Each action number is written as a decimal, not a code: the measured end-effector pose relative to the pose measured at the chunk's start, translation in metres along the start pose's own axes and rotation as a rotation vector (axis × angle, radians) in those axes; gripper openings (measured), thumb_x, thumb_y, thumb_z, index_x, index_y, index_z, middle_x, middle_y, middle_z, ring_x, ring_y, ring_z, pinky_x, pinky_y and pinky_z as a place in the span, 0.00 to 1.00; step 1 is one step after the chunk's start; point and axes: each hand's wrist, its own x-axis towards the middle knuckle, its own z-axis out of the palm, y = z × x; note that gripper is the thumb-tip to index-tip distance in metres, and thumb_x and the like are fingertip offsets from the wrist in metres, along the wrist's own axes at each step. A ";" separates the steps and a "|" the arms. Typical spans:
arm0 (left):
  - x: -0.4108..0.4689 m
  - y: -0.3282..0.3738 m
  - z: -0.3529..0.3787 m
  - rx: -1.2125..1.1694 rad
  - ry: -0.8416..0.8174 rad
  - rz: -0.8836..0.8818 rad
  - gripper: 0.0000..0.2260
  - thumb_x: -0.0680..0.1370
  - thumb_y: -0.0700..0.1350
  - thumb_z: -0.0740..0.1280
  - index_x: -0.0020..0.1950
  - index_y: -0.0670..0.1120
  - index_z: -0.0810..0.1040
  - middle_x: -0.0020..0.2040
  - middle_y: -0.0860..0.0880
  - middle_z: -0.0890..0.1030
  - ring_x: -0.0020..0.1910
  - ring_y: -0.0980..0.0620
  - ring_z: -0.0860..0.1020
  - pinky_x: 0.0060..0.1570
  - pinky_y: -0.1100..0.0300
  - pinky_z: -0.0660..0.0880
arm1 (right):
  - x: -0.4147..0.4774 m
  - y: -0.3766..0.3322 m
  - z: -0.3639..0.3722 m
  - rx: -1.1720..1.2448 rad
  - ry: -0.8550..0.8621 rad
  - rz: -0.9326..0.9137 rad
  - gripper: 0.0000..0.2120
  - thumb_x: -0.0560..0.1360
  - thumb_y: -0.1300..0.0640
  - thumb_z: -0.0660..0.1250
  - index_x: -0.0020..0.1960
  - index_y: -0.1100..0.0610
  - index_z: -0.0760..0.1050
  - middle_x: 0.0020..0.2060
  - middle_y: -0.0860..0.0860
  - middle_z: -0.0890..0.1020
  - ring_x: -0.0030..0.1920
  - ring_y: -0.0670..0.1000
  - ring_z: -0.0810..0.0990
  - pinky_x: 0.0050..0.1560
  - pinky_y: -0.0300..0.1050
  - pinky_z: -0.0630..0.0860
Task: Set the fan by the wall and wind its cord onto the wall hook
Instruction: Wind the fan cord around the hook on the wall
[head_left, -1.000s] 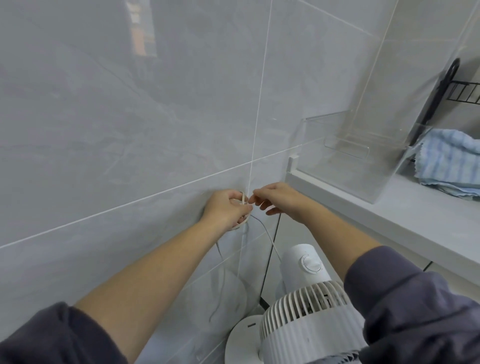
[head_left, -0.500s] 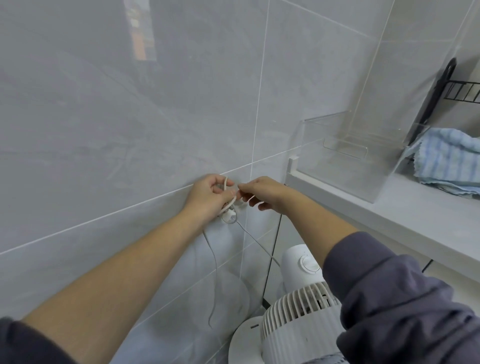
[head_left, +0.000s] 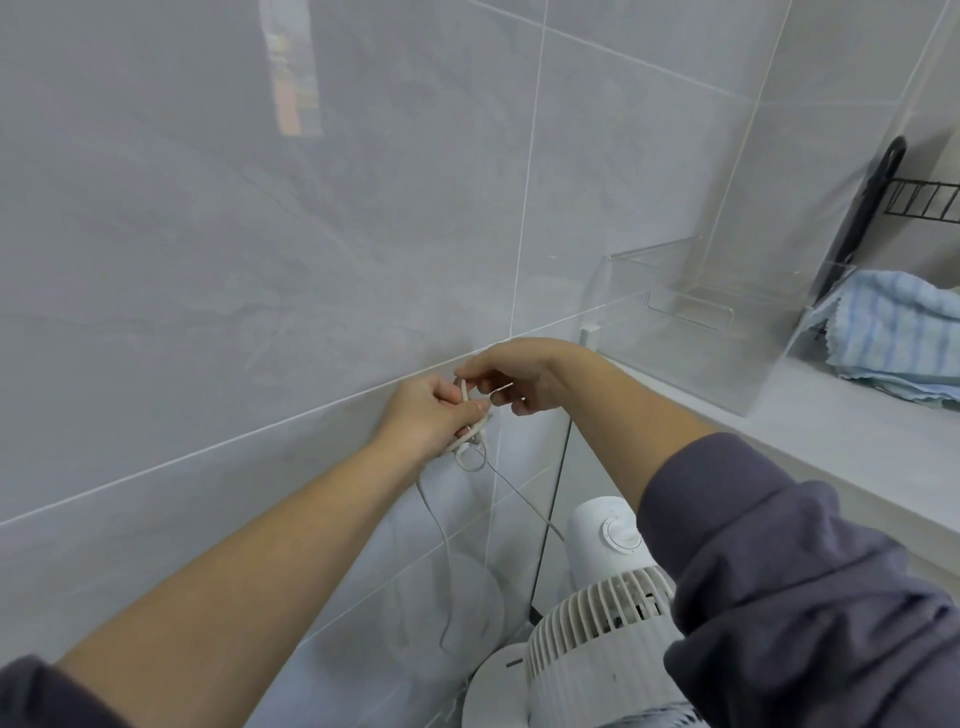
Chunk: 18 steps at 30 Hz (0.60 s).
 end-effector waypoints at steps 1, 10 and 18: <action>-0.002 -0.001 0.000 0.001 0.009 -0.014 0.10 0.72 0.41 0.74 0.38 0.44 0.73 0.29 0.46 0.80 0.23 0.54 0.78 0.19 0.70 0.66 | -0.001 -0.001 0.000 0.001 0.026 0.001 0.08 0.74 0.53 0.67 0.36 0.52 0.76 0.29 0.47 0.72 0.29 0.46 0.69 0.32 0.40 0.62; -0.005 -0.022 0.003 0.036 -0.052 -0.156 0.07 0.77 0.36 0.63 0.42 0.45 0.78 0.39 0.47 0.83 0.35 0.53 0.79 0.37 0.62 0.76 | 0.000 0.027 -0.007 0.333 0.145 -0.101 0.09 0.79 0.63 0.56 0.40 0.58 0.68 0.27 0.52 0.68 0.25 0.50 0.66 0.31 0.44 0.74; -0.002 -0.057 0.006 0.464 -0.067 -0.110 0.09 0.74 0.39 0.62 0.36 0.48 0.79 0.36 0.49 0.84 0.32 0.49 0.81 0.34 0.63 0.75 | 0.012 0.059 -0.023 -0.096 0.468 -0.245 0.10 0.79 0.60 0.58 0.44 0.58 0.77 0.30 0.51 0.70 0.27 0.49 0.65 0.27 0.40 0.63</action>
